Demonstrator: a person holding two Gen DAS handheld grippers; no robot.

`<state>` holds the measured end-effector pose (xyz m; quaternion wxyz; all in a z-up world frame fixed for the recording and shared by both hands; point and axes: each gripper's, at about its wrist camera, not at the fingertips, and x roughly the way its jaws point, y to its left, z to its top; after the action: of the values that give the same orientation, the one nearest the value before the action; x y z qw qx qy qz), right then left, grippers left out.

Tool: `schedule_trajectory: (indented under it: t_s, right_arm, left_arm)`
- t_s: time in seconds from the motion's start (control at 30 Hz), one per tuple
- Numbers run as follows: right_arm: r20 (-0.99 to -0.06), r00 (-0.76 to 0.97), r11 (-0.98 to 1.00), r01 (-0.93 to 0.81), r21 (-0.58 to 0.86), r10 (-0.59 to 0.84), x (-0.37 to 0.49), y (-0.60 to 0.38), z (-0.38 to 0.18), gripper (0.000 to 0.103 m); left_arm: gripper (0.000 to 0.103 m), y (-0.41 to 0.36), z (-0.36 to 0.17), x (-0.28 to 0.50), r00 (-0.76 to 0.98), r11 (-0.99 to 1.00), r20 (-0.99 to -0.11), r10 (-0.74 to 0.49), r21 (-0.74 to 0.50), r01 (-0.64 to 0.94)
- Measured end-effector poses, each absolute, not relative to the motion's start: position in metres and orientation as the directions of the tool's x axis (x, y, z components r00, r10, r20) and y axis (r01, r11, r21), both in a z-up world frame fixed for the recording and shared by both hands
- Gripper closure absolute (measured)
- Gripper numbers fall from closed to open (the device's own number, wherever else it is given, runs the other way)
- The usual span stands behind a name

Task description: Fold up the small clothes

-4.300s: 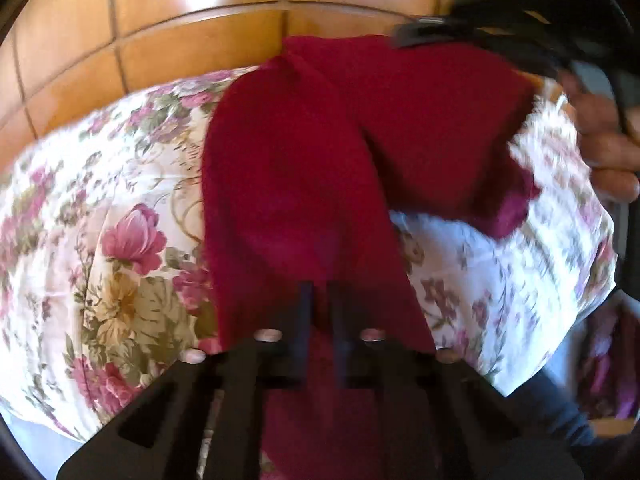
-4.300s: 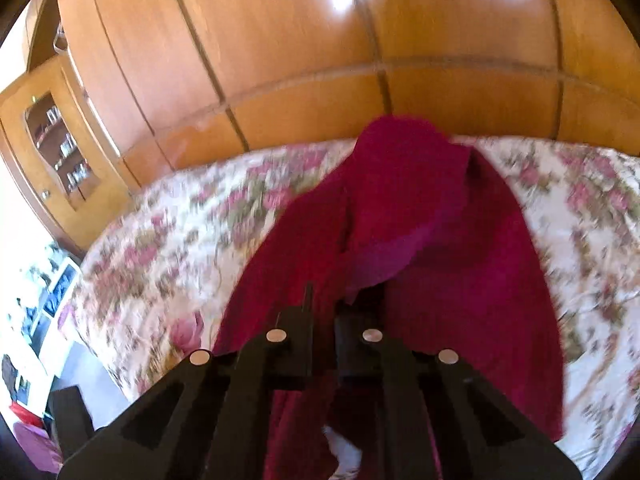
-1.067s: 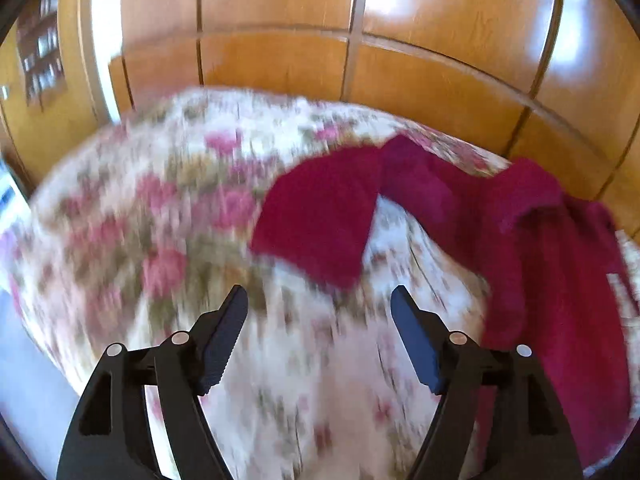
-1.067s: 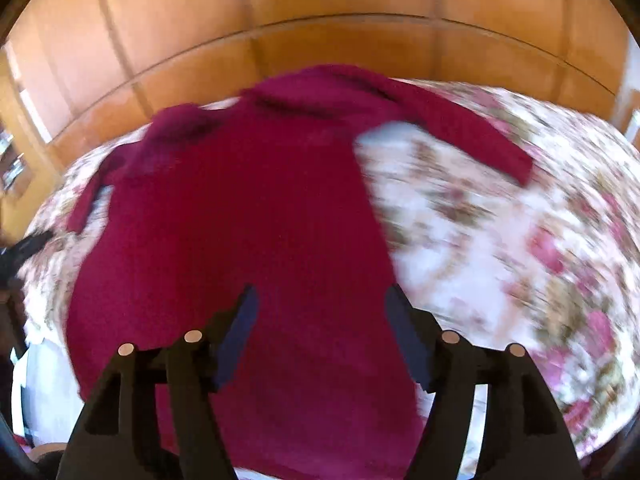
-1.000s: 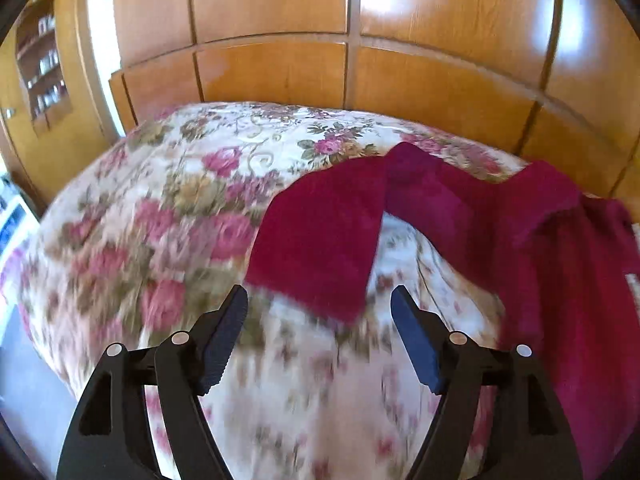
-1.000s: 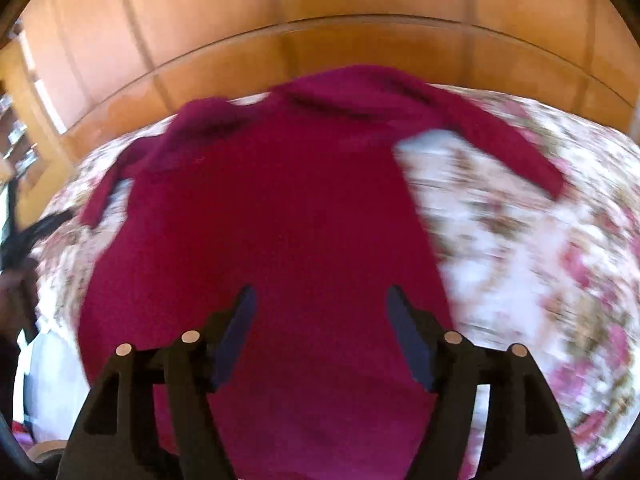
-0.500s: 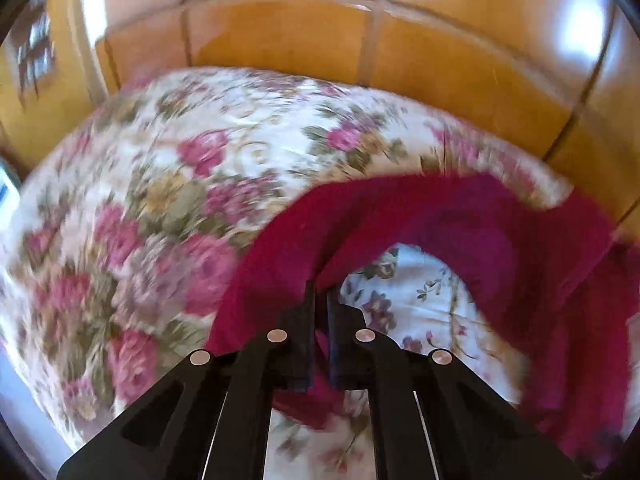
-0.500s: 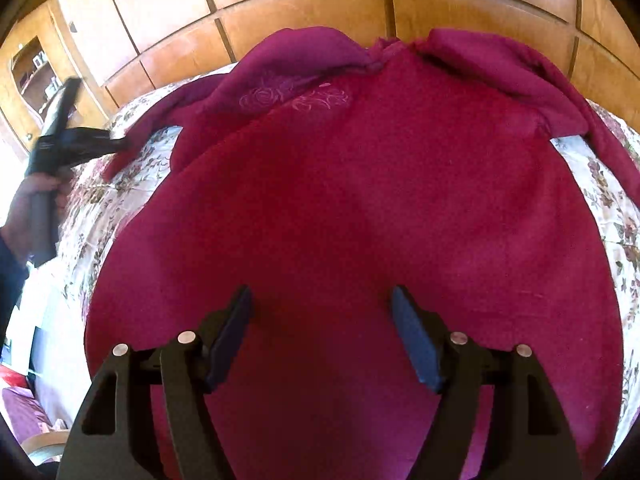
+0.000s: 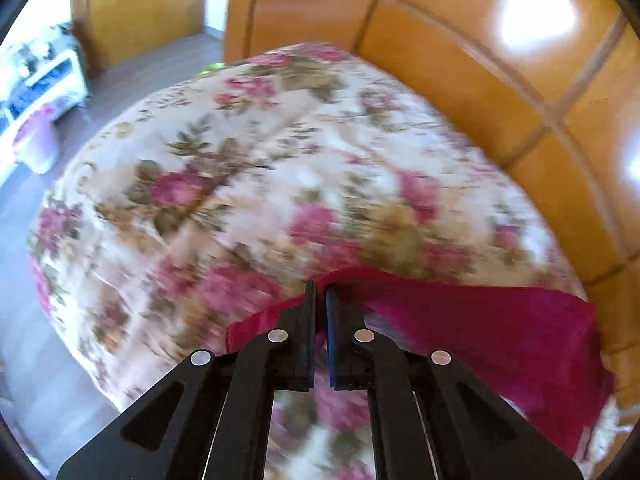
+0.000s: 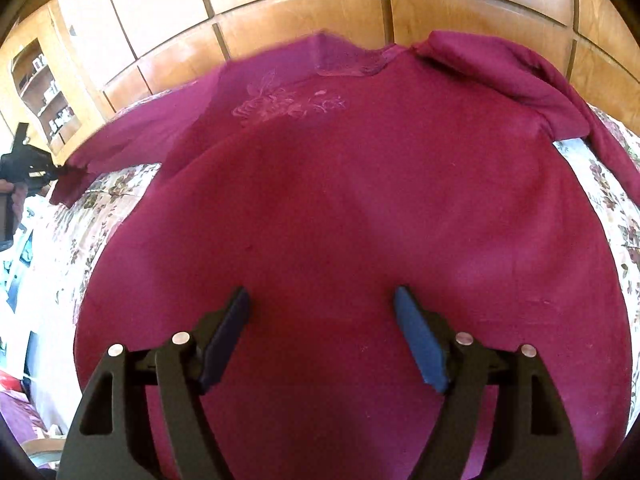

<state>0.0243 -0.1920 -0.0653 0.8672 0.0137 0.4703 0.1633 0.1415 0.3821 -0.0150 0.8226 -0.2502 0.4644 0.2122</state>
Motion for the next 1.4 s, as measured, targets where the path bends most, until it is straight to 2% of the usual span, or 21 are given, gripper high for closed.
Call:
schedule_trajectory:
  t_s: [0.1,0.2,0.27,0.3,0.33,0.4,0.47,0.6,0.7,0.73,0.8,0.9,0.97,1.03,1.17,1.2,1.23,1.27,1.3,1.4]
  right_arm:
    - [-0.812,0.507,0.948,-0.270,0.171,0.290,0.024,-0.191,-0.066,0.027]
    - [-0.812,0.511,0.949,-0.270,0.161,0.283,0.023,-0.190,-0.066,0.027]
    - [-0.810,0.514,0.950,-0.269,0.161,0.283,0.023,-0.190,-0.066,0.026]
    - [-0.809,0.515,0.950,-0.269,0.161,0.283,0.023,-0.190,-0.066,0.026]
    - [-0.808,0.517,0.949,-0.271,0.159,0.283,0.022,-0.189,-0.066,0.025]
    - [-0.807,0.520,0.950,-0.273,0.152,0.279,0.022,-0.187,-0.067,0.024]
    - [-0.806,0.525,0.950,-0.275,0.144,0.275,0.022,-0.186,-0.068,0.023]
    - [-0.805,0.532,0.955,-0.264,0.137,0.263,0.021,-0.184,-0.069,0.020]
    - [-0.807,0.537,0.958,-0.261,0.116,0.244,0.021,-0.179,-0.070,0.018]
    - [-0.809,0.538,0.959,-0.261,0.107,0.236,0.020,-0.178,-0.070,0.018]
    - [-0.812,0.539,0.961,-0.261,0.094,0.226,0.020,-0.176,-0.070,0.016]
    - [-0.815,0.539,0.963,-0.260,0.078,0.211,0.020,-0.174,-0.070,0.015]
    - [-0.816,0.541,0.964,-0.258,0.070,0.204,0.020,-0.173,-0.071,0.015]
    - [-0.816,0.544,0.965,-0.257,0.058,0.194,0.019,-0.171,-0.071,0.015]
    - [-0.813,0.551,0.965,-0.257,0.046,0.185,0.018,-0.170,-0.072,0.013]
    - [-0.813,0.553,0.965,-0.257,0.042,0.182,0.018,-0.169,-0.072,0.013]
    - [-0.813,0.553,0.965,-0.258,0.039,0.181,0.018,-0.169,-0.072,0.013]
    - [-0.814,0.553,0.965,-0.258,0.040,0.181,0.018,-0.169,-0.072,0.012]
    - [-0.814,0.552,0.965,-0.258,0.041,0.182,0.019,-0.169,-0.072,0.012]
    - [-0.813,0.553,0.965,-0.260,0.040,0.183,0.018,-0.169,-0.072,0.012]
  left_arm:
    - [0.100,0.386,-0.029,0.149,0.422,0.790,-0.894,0.150,-0.148,-0.595]
    - [0.098,0.378,-0.035,0.153,0.391,0.819,-0.914,0.108,-0.141,-0.557]
    - [0.071,0.375,-0.030,0.147,0.390,0.831,-0.914,0.113,-0.127,-0.541]
    - [0.047,0.375,-0.023,0.140,0.400,0.834,-0.905,0.143,-0.108,-0.542]
    - [0.044,0.376,-0.017,0.132,0.404,0.834,-0.892,0.204,-0.057,-0.549]
    - [0.044,0.378,-0.007,0.122,0.388,0.843,-0.870,0.305,0.057,-0.536]
    - [0.044,0.390,-0.003,0.109,0.379,0.831,-0.862,0.338,0.084,-0.550]
    - [0.044,0.424,-0.006,0.066,0.398,0.781,-0.878,0.265,-0.047,-0.622]
    - [0.044,0.435,-0.020,0.041,0.505,0.717,-0.862,0.045,-0.324,-0.617]
    - [0.044,0.437,-0.024,0.032,0.566,0.670,-0.824,-0.027,-0.435,-0.602]
    - [0.044,0.435,-0.029,0.029,0.651,0.597,-0.750,-0.121,-0.579,-0.556]
    - [0.044,0.431,-0.031,0.030,0.739,0.486,-0.644,-0.200,-0.720,-0.496]
    - [0.042,0.431,-0.031,0.040,0.770,0.425,-0.595,-0.230,-0.773,-0.471]
    - [0.036,0.435,-0.035,0.050,0.778,0.363,-0.589,-0.219,-0.789,-0.495]
    - [0.036,0.447,-0.049,0.069,0.773,0.257,-0.602,-0.200,-0.793,-0.552]
    - [0.049,0.450,-0.053,0.076,0.760,0.245,-0.622,-0.189,-0.779,-0.576]
    - [0.079,0.452,-0.056,0.080,0.739,0.251,-0.649,-0.182,-0.757,-0.603]
    - [0.092,0.457,-0.058,0.085,0.714,0.268,-0.678,-0.175,-0.730,-0.628]
    - [0.100,0.457,-0.056,0.091,0.694,0.295,-0.706,-0.145,-0.700,-0.650]
    - [0.100,0.451,-0.020,0.098,0.752,0.396,-0.653,-0.091,-0.716,-0.575]
